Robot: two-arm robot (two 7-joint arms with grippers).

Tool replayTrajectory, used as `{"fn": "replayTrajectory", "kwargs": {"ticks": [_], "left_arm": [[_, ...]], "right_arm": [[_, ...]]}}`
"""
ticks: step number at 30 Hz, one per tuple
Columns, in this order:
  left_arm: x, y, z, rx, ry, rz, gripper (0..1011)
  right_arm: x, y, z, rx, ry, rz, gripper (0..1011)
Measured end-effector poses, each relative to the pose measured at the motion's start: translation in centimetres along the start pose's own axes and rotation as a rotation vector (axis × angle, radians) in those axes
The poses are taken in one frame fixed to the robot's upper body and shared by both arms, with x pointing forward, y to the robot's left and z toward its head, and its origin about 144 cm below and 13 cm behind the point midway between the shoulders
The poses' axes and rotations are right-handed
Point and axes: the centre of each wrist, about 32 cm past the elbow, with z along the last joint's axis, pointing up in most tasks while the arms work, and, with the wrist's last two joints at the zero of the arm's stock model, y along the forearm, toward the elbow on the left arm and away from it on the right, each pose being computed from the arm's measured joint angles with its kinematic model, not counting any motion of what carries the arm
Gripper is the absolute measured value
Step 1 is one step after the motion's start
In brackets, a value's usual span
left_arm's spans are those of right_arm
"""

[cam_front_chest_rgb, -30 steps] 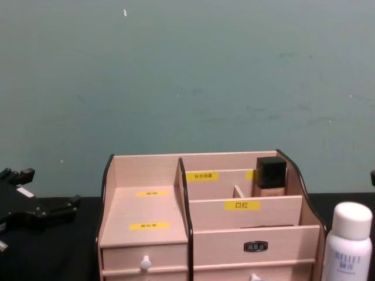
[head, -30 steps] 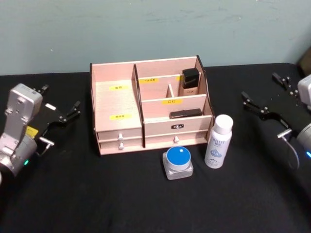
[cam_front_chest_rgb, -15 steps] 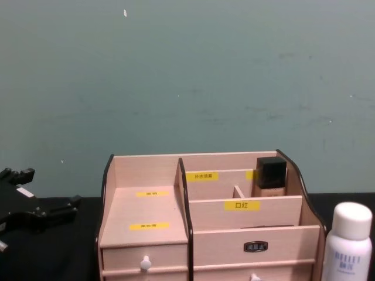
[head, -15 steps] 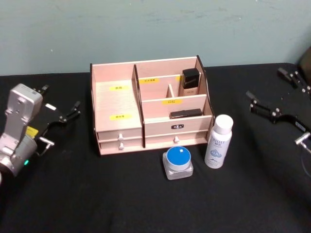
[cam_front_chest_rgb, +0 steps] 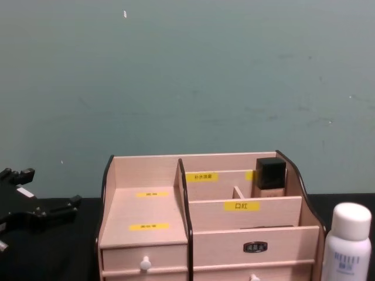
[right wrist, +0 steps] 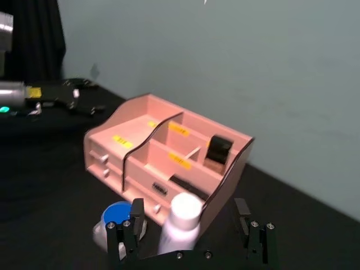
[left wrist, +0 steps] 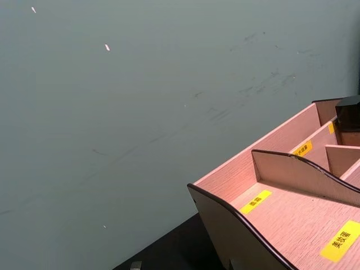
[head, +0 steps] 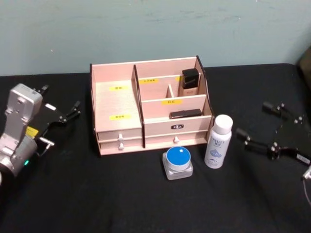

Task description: Pick up the facial cleanser and watermelon frost from the table and place them into the tiered storage box.

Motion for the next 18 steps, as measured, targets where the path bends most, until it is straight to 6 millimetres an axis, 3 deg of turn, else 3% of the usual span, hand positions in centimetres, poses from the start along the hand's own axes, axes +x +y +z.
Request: {"fn": "replayTrajectory", "kwargs": {"ticks": [18], "left_arm": [[0.0, 0.0, 0.0, 0.000, 0.000, 0.000, 1010]], "right_arm": [[-0.9, 1.1, -3.1, -0.159, 0.106, 0.039, 1002]]}}
